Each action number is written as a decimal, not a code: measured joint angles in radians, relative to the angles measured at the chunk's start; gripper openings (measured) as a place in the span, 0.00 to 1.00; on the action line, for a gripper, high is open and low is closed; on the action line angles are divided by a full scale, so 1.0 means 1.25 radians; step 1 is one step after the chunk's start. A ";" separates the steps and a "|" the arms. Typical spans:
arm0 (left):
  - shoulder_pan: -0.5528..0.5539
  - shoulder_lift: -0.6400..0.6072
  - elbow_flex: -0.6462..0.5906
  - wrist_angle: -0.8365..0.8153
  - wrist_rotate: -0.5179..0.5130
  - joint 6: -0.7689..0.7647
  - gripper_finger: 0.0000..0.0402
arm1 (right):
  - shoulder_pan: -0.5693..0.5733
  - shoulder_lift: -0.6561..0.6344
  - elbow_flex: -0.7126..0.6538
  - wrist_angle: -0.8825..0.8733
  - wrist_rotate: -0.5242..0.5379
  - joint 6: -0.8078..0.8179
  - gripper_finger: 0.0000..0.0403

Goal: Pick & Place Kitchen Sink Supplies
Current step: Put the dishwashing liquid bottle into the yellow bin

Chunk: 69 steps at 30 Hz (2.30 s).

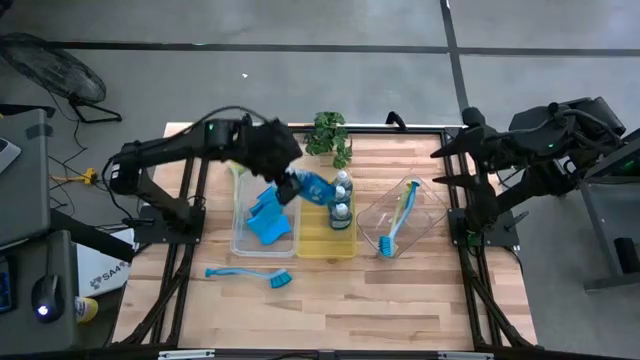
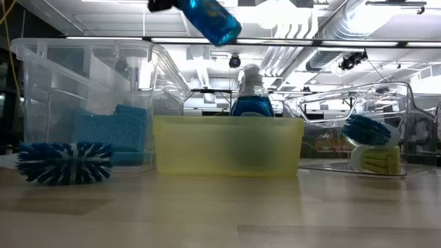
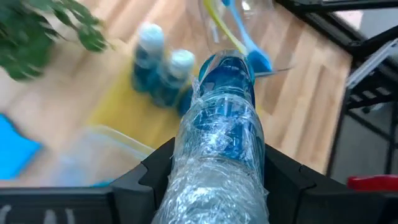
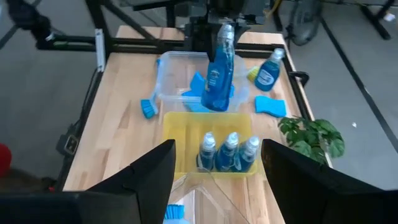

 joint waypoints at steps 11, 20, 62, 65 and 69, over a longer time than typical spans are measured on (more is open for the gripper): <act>0.217 0.072 0.001 0.001 0.108 0.299 0.41 | 0.000 0.002 0.000 0.000 0.102 0.085 0.58; 0.274 0.140 0.000 -0.011 0.124 0.473 0.41 | 0.000 0.012 0.000 0.000 0.167 0.138 0.58; 0.084 0.279 0.000 -0.036 -0.137 0.560 0.40 | -0.001 0.116 0.000 0.000 0.256 0.227 0.58; 0.084 0.279 0.000 -0.030 -0.108 0.547 0.40 | -0.001 0.117 0.000 0.000 0.262 0.229 0.58; 0.083 0.279 0.000 -0.031 -0.101 0.536 0.40 | -0.002 0.117 0.000 0.002 0.280 0.229 0.58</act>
